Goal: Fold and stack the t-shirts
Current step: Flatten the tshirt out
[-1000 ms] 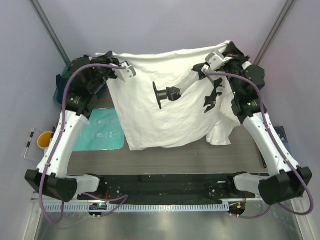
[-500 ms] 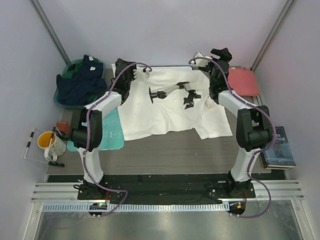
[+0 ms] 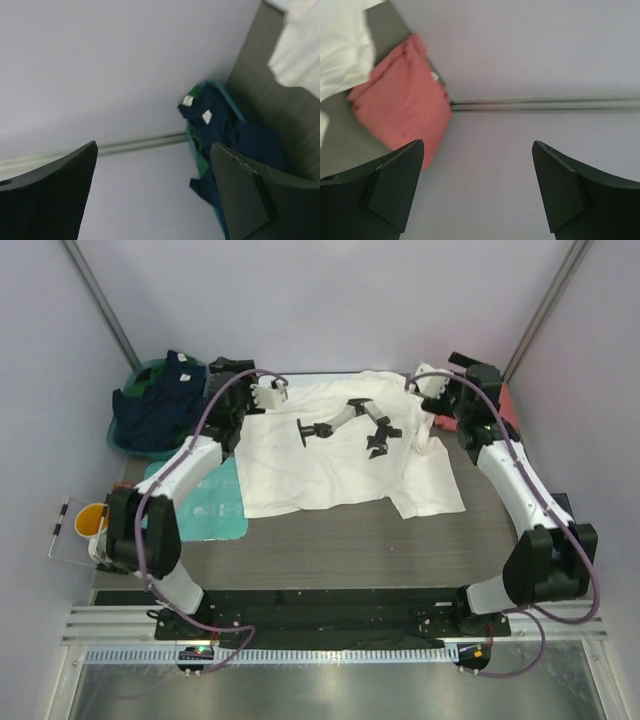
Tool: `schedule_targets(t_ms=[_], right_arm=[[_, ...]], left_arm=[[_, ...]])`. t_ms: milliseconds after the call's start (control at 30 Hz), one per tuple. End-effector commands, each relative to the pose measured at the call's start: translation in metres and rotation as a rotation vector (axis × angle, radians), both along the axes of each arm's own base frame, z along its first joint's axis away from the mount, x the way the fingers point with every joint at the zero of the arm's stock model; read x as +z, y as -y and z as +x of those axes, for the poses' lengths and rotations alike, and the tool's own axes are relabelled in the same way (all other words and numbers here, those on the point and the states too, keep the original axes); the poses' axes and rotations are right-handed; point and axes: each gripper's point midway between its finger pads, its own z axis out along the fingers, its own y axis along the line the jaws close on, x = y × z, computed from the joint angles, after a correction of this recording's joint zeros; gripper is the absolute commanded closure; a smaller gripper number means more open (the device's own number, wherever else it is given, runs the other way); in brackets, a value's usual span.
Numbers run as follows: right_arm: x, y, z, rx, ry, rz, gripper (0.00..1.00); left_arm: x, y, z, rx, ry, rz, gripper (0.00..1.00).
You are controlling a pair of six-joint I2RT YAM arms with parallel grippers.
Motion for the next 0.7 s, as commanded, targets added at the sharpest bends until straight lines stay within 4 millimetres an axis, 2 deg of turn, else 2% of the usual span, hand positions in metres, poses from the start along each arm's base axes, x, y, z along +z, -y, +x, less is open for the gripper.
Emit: schedule_targets(t_ms=[0,67,100,233,300,400,433,533,667], right_arm=[[-0.143,-0.033,-0.108,0.292,-0.596,-0.021,0.07],[-0.168,-0.033,-0.131,0.349,-0.683,-0.069,0.08],[-0.186,-0.032,-0.145,0.362,-0.727,-0.082,0.09],[-0.216,-0.025,-0.165,0.349,-0.813,-0.091,0.13],[-0.227,-0.023,-0.172,0.345,-0.851,-0.096,0.14],[-0.238,-0.015,-0.172,0.321,-0.883,-0.091,0.21],[-0.241,-0.013,-0.169,0.307,-0.885,-0.088,0.21],[-0.247,-0.005,-0.164,0.261,-0.885,-0.058,0.22],[-0.255,0.007,-0.165,0.221,-0.917,-0.035,0.21]], left_arm=[[-0.077,0.036,-0.100,-0.334,-0.463,-0.090,0.08],[-0.103,0.042,-0.125,-0.410,-0.520,-0.049,0.09],[-0.131,0.041,-0.146,-0.445,-0.571,0.011,0.10],[-0.157,0.046,-0.168,-0.472,-0.618,-0.004,0.12],[-0.166,0.049,-0.173,-0.468,-0.654,-0.036,0.12],[-0.182,0.048,-0.182,-0.456,-0.722,-0.041,0.17],[-0.193,0.046,-0.185,-0.451,-0.752,-0.036,0.19],[-0.208,0.042,-0.190,-0.436,-0.792,-0.028,0.23],[-0.213,0.042,-0.200,-0.438,-0.849,-0.038,0.23]])
